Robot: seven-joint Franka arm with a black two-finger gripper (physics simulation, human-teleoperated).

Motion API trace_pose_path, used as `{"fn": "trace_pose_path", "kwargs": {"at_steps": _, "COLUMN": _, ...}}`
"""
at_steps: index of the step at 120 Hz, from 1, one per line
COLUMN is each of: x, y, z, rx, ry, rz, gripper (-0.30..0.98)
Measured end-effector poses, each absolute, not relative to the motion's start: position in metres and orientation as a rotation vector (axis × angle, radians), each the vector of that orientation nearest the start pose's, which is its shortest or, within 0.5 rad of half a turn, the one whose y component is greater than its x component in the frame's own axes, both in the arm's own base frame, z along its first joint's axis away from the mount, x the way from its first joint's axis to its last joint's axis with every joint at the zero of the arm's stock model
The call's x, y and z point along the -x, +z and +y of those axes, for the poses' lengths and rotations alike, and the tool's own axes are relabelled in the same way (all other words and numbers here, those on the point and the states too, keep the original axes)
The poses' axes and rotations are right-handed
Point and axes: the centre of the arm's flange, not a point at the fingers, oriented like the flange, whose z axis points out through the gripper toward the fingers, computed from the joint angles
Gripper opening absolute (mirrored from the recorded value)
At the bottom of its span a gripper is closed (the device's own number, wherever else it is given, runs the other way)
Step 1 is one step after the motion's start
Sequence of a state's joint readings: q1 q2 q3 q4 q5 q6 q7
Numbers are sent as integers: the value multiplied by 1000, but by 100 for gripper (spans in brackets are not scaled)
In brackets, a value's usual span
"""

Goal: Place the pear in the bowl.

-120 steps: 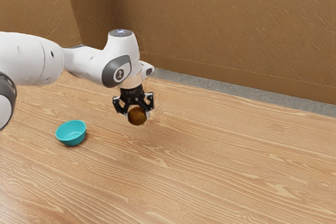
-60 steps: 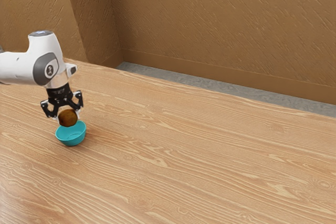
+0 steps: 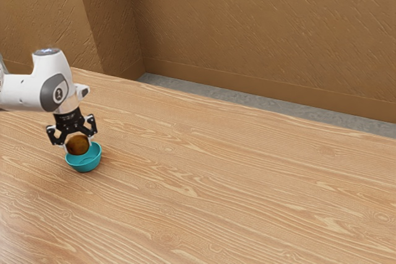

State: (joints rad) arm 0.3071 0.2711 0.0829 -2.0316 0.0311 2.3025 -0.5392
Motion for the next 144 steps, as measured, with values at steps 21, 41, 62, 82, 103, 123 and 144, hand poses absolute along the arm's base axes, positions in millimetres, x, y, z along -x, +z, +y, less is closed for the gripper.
{"fn": "trace_pose_path", "kwargs": {"at_steps": 21, "x": -553, "y": 312, "z": 224, "rx": 2804, "ry": -43, "rz": -1325, "gripper": 58}}
{"fn": "trace_pose_path", "kwargs": {"at_steps": 41, "x": -556, "y": 315, "z": 221, "rx": 2820, "ry": -69, "rz": -1293, "gripper": 63}}
{"fn": "trace_pose_path", "kwargs": {"at_steps": 62, "x": -563, "y": 384, "z": 194, "rx": 2874, "ry": -222, "rz": -1209, "gripper": 65}}
{"fn": "trace_pose_path", "kwargs": {"at_steps": 82, "x": -579, "y": 489, "z": 138, "rx": 3030, "ry": -279, "rz": -1049, "gripper": 66}}
{"fn": "trace_pose_path", "kwargs": {"at_steps": 103, "x": -581, "y": 604, "z": 102, "rx": 3181, "ry": -319, "rz": -752, "gripper": 66}}
{"fn": "trace_pose_path", "kwargs": {"at_steps": 123, "x": -571, "y": 627, "z": 77, "rx": 3228, "ry": -199, "rz": -493, "gripper": 66}}
{"fn": "trace_pose_path", "kwargs": {"at_steps": 144, "x": -567, "y": 628, "z": 58, "rx": 3217, "ry": -109, "rz": -276, "gripper": 66}}
